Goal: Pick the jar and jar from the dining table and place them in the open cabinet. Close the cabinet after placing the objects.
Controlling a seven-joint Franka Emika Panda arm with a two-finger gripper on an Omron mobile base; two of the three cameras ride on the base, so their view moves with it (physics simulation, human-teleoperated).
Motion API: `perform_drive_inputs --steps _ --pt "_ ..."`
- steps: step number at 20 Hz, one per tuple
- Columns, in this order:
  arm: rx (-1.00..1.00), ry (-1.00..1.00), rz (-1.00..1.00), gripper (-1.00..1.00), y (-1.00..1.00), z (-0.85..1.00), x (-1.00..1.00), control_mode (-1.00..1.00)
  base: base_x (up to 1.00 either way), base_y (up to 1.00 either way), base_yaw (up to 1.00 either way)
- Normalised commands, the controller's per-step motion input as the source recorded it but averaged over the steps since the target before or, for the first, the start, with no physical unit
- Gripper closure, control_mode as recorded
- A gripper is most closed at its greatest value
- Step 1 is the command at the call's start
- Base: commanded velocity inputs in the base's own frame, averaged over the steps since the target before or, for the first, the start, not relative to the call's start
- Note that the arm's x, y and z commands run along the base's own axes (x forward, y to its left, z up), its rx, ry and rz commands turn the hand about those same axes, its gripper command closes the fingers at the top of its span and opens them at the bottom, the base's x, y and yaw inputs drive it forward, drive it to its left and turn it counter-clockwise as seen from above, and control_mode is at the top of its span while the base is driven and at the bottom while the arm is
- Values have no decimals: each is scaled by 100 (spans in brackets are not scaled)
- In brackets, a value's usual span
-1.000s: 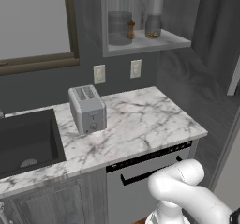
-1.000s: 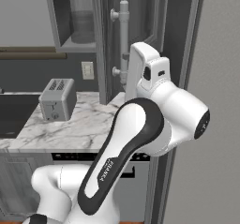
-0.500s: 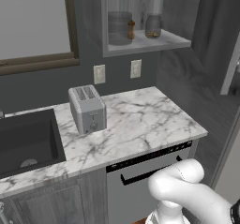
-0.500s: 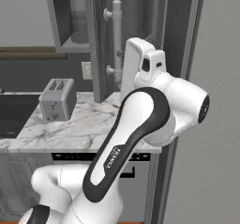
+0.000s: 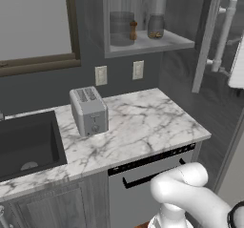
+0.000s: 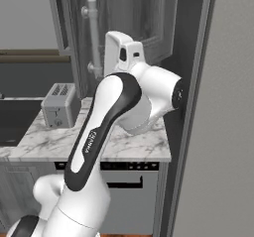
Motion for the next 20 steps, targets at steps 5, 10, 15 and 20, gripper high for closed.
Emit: perform_drive_inputs --steps 5,10,15,20 --pt "0 1 -8 -100 75 0 65 -100 0 0 0" --pt "0 0 -8 -100 69 4 70 -100 0 0 0" --pt "-1 3 -6 -100 76 8 88 -100 0 0 0" --pt "-1 7 -2 -100 66 11 98 -100 0 0 0"
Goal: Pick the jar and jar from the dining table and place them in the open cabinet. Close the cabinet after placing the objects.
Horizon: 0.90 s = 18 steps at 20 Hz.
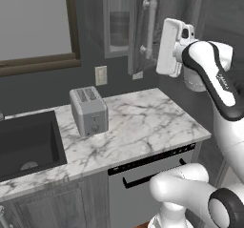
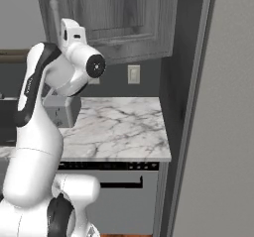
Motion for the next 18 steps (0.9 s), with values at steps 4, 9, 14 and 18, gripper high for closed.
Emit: perform_drive_inputs --steps 4,9,14,18 --pt "-1 9 -1 -100 50 15 84 -100 0 0 0" --pt "-1 9 0 -100 36 16 73 -100 0 0 0" --pt "-2 8 0 -100 26 16 68 -100 0 0 0" --pt "-3 7 -1 -100 25 12 70 -100 0 0 0"
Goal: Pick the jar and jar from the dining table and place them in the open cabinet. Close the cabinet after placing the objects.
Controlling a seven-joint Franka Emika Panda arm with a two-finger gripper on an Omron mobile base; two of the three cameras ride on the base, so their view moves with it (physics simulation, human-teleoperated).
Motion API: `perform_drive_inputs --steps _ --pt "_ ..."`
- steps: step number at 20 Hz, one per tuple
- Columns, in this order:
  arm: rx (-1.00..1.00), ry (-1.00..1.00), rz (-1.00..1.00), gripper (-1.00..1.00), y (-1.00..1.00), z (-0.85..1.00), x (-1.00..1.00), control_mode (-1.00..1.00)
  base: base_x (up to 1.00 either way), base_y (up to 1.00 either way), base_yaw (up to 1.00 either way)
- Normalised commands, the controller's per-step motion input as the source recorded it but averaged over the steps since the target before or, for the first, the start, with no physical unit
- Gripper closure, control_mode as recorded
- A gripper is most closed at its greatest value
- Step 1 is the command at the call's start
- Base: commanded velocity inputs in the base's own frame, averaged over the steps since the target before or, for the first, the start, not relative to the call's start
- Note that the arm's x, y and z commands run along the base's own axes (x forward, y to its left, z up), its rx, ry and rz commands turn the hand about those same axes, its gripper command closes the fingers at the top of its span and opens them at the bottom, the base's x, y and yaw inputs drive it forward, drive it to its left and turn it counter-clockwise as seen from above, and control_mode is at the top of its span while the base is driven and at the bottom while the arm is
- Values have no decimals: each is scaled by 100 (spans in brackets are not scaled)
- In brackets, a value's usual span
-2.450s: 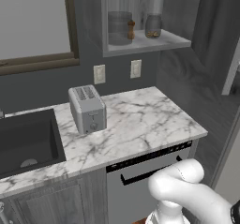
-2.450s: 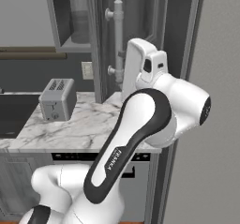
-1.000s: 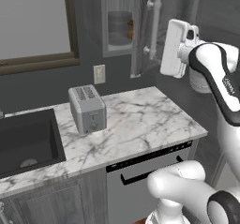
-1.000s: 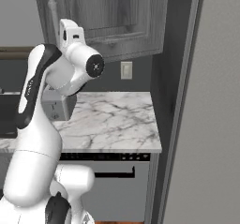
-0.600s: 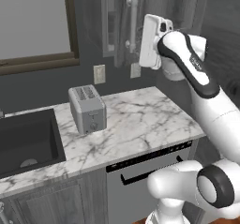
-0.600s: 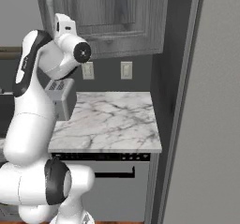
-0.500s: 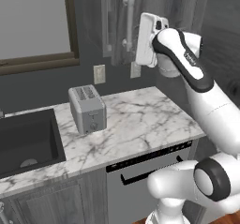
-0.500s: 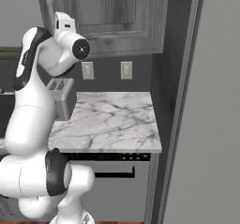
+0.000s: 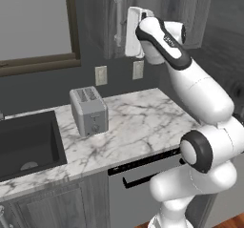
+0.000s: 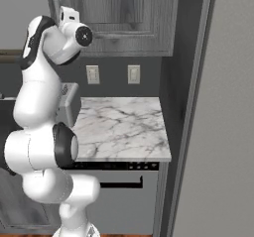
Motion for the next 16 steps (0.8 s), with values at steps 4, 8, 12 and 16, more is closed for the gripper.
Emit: perform_drive_inputs --steps 4,8,12,16 --pt "-2 3 -5 -100 20 5 57 -100 0 0 0" --pt "-2 6 -8 -100 23 1 66 -100 0 0 0" --pt "-2 7 -9 -100 21 0 64 -100 0 0 0" --pt "-2 7 -3 -100 4 0 25 -100 0 0 0"
